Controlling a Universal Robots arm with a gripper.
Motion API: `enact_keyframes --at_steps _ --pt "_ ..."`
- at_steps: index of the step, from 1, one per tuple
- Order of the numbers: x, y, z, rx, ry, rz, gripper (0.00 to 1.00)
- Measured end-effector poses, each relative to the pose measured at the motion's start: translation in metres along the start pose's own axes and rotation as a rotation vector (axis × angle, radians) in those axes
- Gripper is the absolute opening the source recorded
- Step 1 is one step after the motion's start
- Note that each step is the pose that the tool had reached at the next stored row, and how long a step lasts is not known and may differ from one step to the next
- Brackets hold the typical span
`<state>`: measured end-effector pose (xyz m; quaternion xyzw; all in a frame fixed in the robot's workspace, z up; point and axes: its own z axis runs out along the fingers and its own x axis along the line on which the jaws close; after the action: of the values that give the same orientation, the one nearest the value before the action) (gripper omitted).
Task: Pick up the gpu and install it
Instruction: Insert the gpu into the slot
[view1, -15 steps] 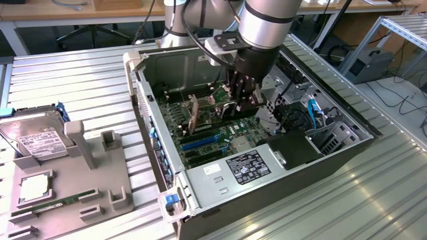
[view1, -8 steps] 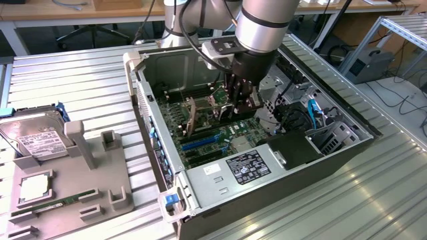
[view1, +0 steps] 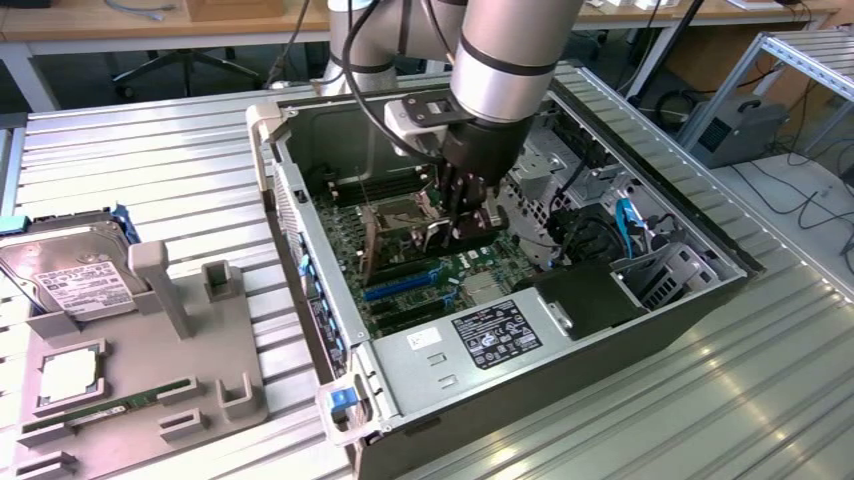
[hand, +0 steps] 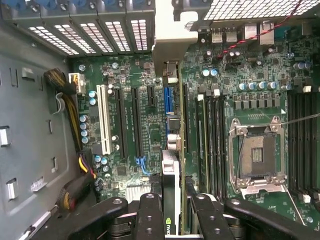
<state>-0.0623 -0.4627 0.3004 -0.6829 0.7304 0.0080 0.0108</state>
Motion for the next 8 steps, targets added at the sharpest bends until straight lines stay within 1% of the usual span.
enact_keyframes --at_steps 4,8 --pt "0.000 0.0035 0.0068 0.0000 -0.0001 0.000 0.27" --pt "0.001 0.0090 0.0148 0.0000 -0.0001 -0.001 0.27"
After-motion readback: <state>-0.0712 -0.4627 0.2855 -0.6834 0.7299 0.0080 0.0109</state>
